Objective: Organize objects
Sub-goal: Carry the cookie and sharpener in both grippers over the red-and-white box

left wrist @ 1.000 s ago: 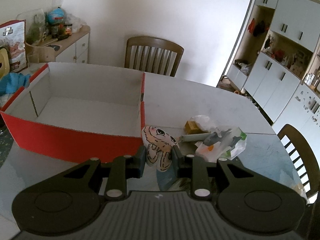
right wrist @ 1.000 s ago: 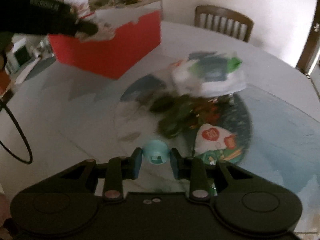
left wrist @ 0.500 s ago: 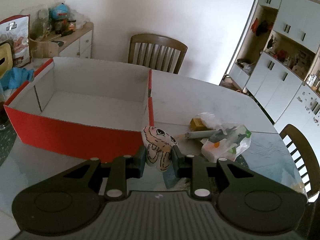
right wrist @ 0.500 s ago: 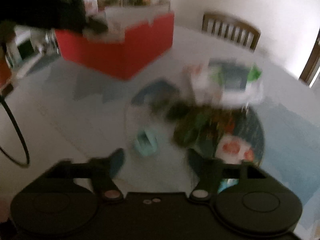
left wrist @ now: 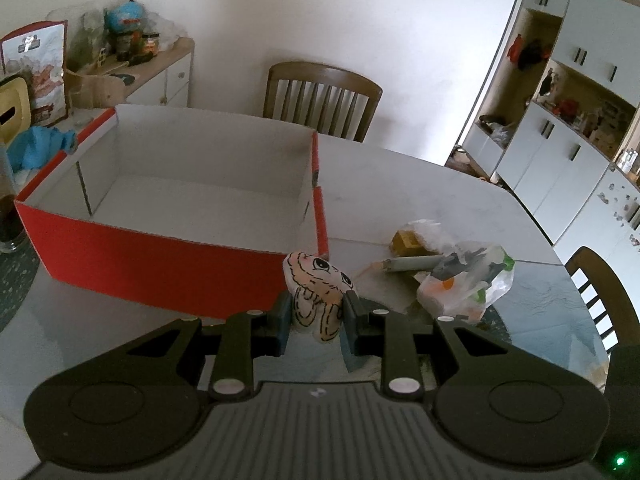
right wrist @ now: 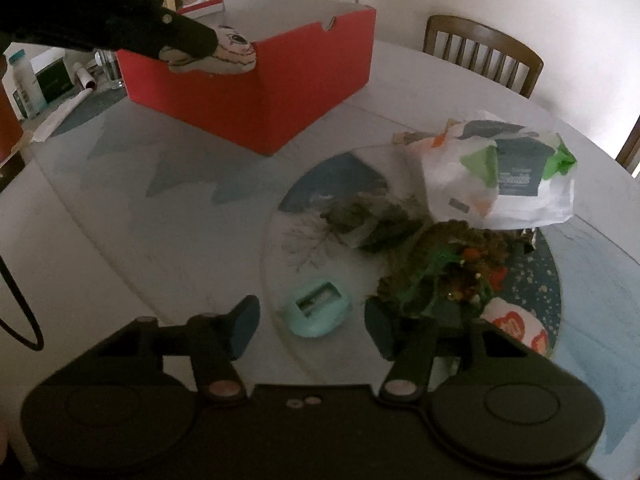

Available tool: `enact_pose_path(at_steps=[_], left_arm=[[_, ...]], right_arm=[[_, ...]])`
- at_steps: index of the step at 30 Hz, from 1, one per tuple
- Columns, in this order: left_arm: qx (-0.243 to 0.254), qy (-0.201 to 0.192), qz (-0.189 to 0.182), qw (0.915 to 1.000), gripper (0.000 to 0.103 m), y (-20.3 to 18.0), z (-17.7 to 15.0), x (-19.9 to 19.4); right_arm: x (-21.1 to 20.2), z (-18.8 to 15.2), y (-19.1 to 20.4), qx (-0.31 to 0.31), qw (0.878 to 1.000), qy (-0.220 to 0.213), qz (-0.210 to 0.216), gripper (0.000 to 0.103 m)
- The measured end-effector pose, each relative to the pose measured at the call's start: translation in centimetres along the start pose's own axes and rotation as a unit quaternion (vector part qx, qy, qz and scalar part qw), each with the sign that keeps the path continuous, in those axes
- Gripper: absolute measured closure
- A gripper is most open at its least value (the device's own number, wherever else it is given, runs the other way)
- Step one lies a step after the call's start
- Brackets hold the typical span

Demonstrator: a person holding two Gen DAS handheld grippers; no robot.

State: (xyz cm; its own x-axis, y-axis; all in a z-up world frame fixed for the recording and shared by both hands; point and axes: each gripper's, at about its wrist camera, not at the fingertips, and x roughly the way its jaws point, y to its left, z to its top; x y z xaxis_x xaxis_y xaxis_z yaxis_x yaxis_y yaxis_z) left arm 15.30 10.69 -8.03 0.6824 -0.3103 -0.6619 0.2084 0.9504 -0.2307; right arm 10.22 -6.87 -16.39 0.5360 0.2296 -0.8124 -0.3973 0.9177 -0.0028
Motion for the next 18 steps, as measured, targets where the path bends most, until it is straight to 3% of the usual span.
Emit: enact_pose_path(at_steps=[6, 12, 18], left_arm=[[-0.002, 0.002, -0.002, 1.0000, 0.076, 0.5, 0.1, 0.1], [-0.004, 0.000, -0.007, 1.0000, 0.076, 1.3, 0.6, -0.1], [-0.002, -0.006, -0.011, 0.9999, 0.076, 2.6, 2.5, -0.5]], right_arm=[[0.6, 0.2, 0.3, -0.007, 1.000, 0.005, -0.012, 0.067], [-0.3, 1.2, 0.5, -0.007, 1.000, -0.009, -0.017, 0.068], [-3.1, 5.1, 0.5, -0.017, 0.999, -0.049, -0.002, 0.068]])
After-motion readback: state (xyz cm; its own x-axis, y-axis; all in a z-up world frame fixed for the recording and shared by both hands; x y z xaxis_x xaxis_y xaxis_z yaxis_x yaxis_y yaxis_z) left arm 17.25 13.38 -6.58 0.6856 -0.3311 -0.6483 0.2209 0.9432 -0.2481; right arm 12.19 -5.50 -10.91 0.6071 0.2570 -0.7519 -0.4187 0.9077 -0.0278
